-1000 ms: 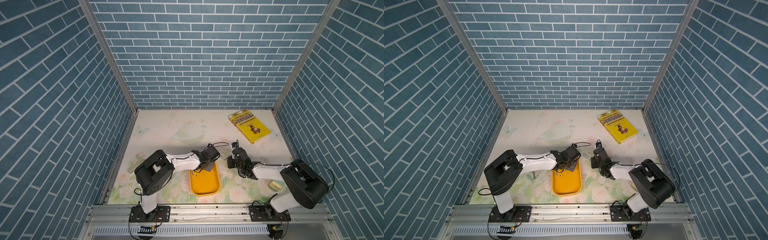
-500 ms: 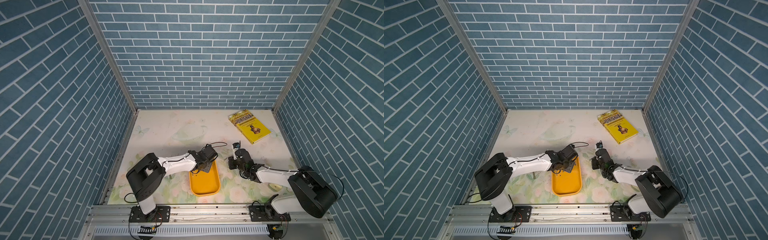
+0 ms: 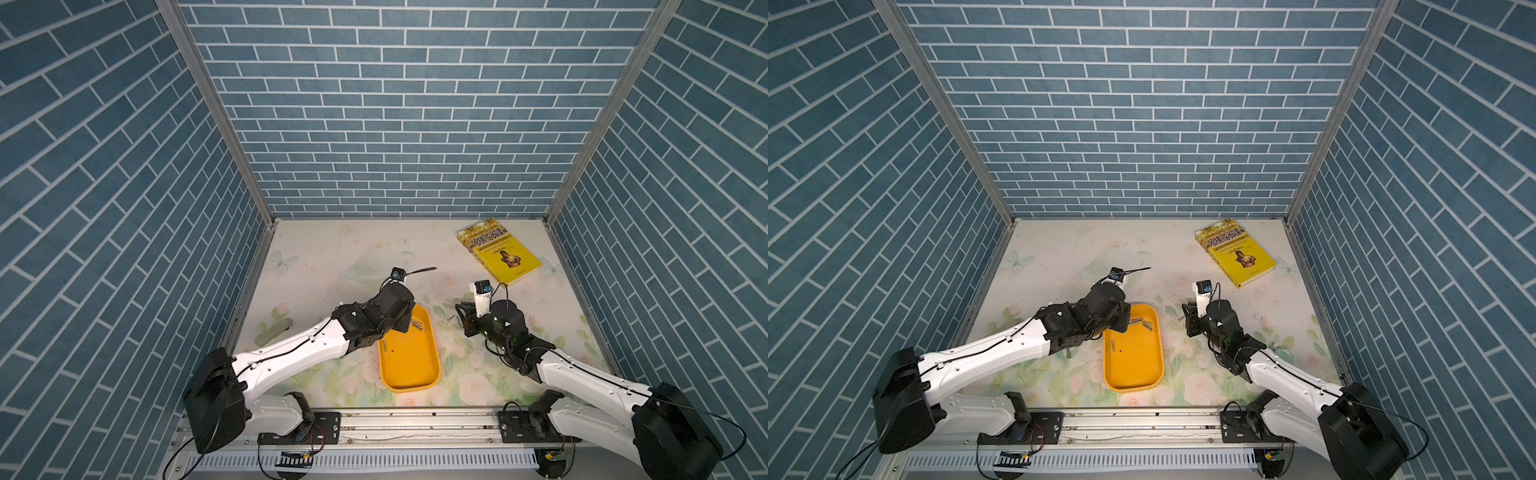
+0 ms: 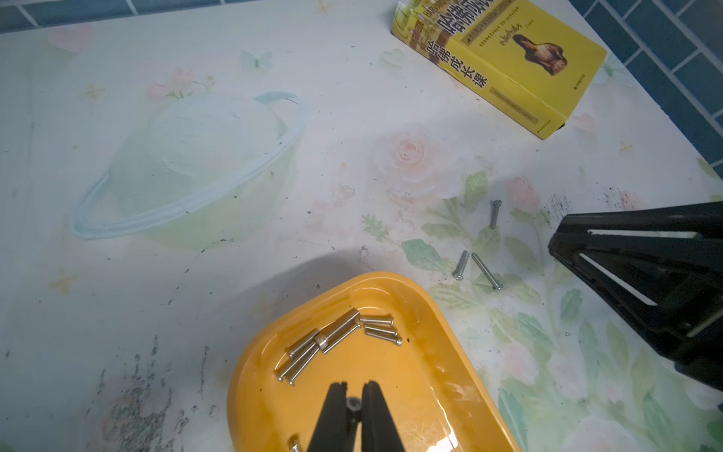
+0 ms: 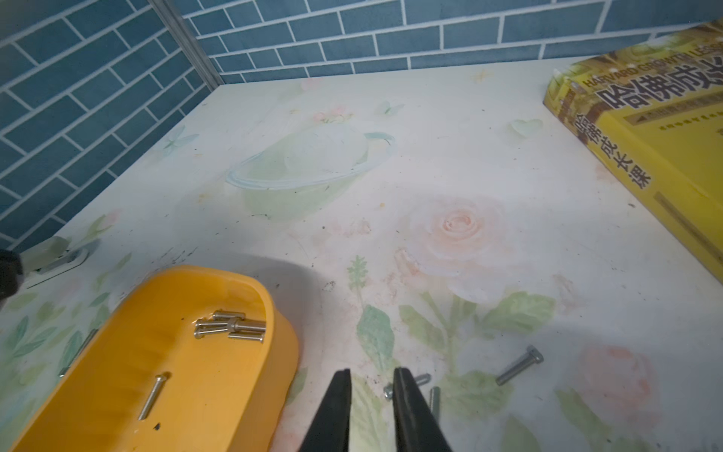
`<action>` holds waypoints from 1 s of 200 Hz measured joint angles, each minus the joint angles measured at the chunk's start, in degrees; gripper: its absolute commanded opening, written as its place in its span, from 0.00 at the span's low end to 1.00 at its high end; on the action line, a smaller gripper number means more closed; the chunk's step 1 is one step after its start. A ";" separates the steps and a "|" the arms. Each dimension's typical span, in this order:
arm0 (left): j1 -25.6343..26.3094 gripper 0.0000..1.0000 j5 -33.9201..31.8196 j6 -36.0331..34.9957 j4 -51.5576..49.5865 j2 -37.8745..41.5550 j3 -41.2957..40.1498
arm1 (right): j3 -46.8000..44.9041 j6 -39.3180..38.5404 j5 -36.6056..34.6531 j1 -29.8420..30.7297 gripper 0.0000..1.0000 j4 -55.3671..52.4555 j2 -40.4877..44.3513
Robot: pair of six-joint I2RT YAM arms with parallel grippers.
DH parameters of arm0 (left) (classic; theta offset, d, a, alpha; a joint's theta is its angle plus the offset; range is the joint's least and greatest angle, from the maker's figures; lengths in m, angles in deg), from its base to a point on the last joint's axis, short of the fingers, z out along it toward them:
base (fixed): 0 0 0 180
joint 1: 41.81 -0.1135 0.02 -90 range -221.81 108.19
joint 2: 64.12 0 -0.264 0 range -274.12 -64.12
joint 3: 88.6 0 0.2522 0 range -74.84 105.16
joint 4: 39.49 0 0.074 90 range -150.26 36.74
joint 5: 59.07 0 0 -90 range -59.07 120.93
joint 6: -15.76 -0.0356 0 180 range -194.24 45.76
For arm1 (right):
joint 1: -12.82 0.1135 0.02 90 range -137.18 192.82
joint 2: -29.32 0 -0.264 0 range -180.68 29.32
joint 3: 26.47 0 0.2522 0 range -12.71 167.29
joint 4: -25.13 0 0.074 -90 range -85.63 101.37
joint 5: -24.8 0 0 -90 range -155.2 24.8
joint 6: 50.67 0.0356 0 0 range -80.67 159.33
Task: Take out the screws from the storage box
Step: Place the screw at the center of the board.
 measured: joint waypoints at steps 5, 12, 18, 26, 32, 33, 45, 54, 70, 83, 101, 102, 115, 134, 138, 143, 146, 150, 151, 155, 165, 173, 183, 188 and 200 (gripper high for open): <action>-0.13 0.00 -0.44 0.28 -0.15 1.18 -0.66 | 0.50 0.00 0.26 0.48 0.24 -0.31 0.02; -0.35 0.00 -0.98 0.70 -0.39 2.54 -1.44 | 1.27 -0.17 0.42 1.16 0.24 -0.81 0.00; -0.68 0.00 -1.55 1.22 -0.70 3.89 -2.16 | 2.36 -0.24 0.50 2.01 0.24 -1.57 -0.04; -1.20 0.00 -2.14 1.97 -1.09 5.57 -3.08 | 4.13 -0.31 0.37 3.21 0.24 -2.75 -0.22; -1.73 0.00 -2.58 2.54 -1.29 6.84 -3.82 | 5.62 -0.37 0.22 4.22 0.24 -3.56 -0.37; -1.90 0.00 -2.60 2.71 -1.31 7.19 -4.02 | 5.81 -0.42 0.13 4.37 0.24 -3.74 -0.42; -3.56 0.00 -3.13 4.13 -1.36 10.23 -6.27 | 9.22 -0.39 -0.50 6.99 0.24 -5.05 -0.98; -5.16 0.00 -3.19 5.11 -1.31 12.52 -8.39 | 11.41 -0.44 -1.20 9.22 0.24 -5.66 -1.55; -8.57 0.00 -3.26 6.99 -0.74 16.50 -13.31 | 14.58 -0.39 -2.38 12.90 0.23 -6.60 -3.02; -10.88 0.00 -3.48 8.28 -0.31 18.47 -16.85 | 16.57 -0.37 -3.30 15.54 0.23 -7.69 -5.33; -13.64 0.00 -3.08 9.57 0.35 19.32 -20.35 | 18.60 -0.33 -4.79 18.80 0.22 -9.44 -9.49; -13.73 0.00 -3.02 9.64 0.35 19.32 -20.46 | 18.67 -0.33 -4.85 18.91 0.22 -9.53 -9.68; -15.47 0.00 -2.62 10.43 0.76 18.69 -21.44 | 20.00 -0.26 -5.95 20.85 0.22 -10.82 -13.03; -17.46 0.00 -1.99 11.72 1.95 17.00 -22.36 | 21.55 -0.17 -6.67 23.37 0.22 -11.76 -17.62; -17.77 0.00 -1.73 12.04 2.19 16.65 -22.62 | 21.88 -0.15 -6.80 23.82 0.22 -11.78 -18.60; -18.21 0.00 -1.38 12.48 2.43 16.17 -22.97 | 22.38 -0.13 -6.97 24.39 0.22 -11.96 -19.71; -18.40 0.00 -1.25 12.70 2.71 15.98 -23.28 | 22.58 -0.13 -7.04 24.76 0.22 -11.96 -20.48; -18.67 0.00 -1.03 12.94 3.08 15.74 -23.71 | 22.97 -0.13 -7.19 25.20 0.22 -12.00 -21.38; -18.78 0.00 -0.94 13.16 3.19 15.65 -23.91 | 23.06 -0.11 -7.21 25.29 0.22 -12.00 -21.57; -19.02 0.00 -0.81 13.49 3.37 15.47 -24.39 | 23.41 0.00 -7.28 25.75 0.22 -12.04 -22.45; -19.67 0.00 -0.35 14.47 3.69 15.15 -25.81 | 24.28 0.28 -7.34 26.73 0.22 -12.09 -24.57; -20.15 0.00 0.04 15.10 3.87 14.99 -26.93 | 24.74 0.39 -7.41 27.30 0.22 -12.09 -25.77; -20.74 0.00 0.46 15.89 3.93 14.75 -28.13 | 25.09 0.83 -7.45 27.87 0.22 -12.07 -27.10; -21.03 0.00 0.63 16.26 3.93 14.60 -28.55 | 25.22 1.05 -7.45 28.09 0.22 -12.09 -27.69; -21.64 0.00 1.14 17.09 4.02 14.25 -29.27 | 25.81 1.44 -7.48 28.59 0.22 -12.28 -29.07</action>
